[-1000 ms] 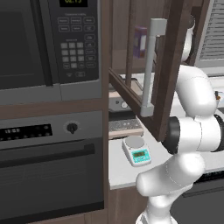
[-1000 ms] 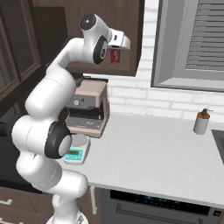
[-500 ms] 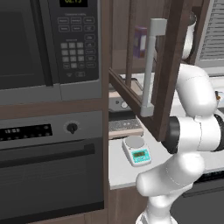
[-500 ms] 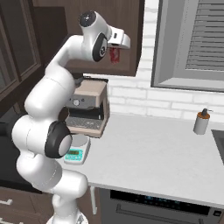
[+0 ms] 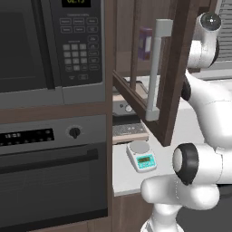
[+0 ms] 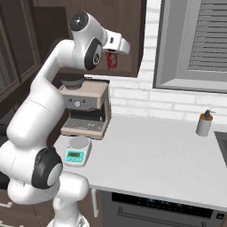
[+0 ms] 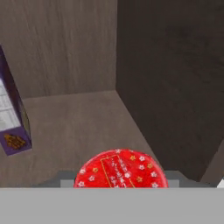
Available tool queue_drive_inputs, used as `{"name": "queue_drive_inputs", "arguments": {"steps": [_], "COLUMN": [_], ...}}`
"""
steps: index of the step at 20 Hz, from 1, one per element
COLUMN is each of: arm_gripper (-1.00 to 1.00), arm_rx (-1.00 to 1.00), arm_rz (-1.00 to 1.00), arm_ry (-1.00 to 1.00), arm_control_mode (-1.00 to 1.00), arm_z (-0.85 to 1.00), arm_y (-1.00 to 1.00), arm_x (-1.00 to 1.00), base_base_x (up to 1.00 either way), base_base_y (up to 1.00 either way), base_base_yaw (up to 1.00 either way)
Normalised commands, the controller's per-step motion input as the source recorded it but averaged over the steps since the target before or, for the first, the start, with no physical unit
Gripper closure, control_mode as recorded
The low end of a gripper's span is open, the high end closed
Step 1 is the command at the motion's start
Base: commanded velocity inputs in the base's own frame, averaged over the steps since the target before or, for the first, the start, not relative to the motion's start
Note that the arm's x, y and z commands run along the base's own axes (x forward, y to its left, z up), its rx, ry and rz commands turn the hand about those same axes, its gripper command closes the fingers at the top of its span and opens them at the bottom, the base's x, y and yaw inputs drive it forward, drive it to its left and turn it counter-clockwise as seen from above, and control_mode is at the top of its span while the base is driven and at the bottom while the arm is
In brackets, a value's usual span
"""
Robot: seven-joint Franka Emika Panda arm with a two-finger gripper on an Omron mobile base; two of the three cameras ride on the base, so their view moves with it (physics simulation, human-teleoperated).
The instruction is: Pick the yogurt and place it on the digital scale for weighing, and close the cabinet.
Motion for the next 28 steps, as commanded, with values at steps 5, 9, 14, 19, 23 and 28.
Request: {"name": "queue_drive_inputs", "arguments": {"steps": [5, 9, 14, 19, 23, 28], "arm_gripper": [1.0, 1.0, 1.0, 1.0, 1.0, 1.0], "arm_rx": [0.0, 0.0, 0.06, 0.11, 0.0, 0.0], "arm_rz": [0.0, 0.0, 0.0, 0.08, 0.38, 0.56], "arm_ry": [-0.02, -0.08, -0.01, 0.0, 0.0, 0.0], "arm_control_mode": [-1.0, -1.0, -1.0, -1.0, -1.0, -1.0], "arm_z": [0.0, 0.0, -0.02, -0.13, -0.23, -0.53], "arm_y": [0.0, 0.0, 0.0, -0.03, -0.09, 0.01], "arm_x": [-0.97, -1.0, -1.0, -1.0, -1.0, -0.57], "base_base_x": [0.0, 0.0, 0.0, 0.0, 0.0, 0.0], "base_base_y": [0.0, 0.0, 0.0, 0.0, 0.0, 0.0], "base_base_yaw": [0.0, 0.0, 0.0, 0.0, 0.0, 0.0]}}
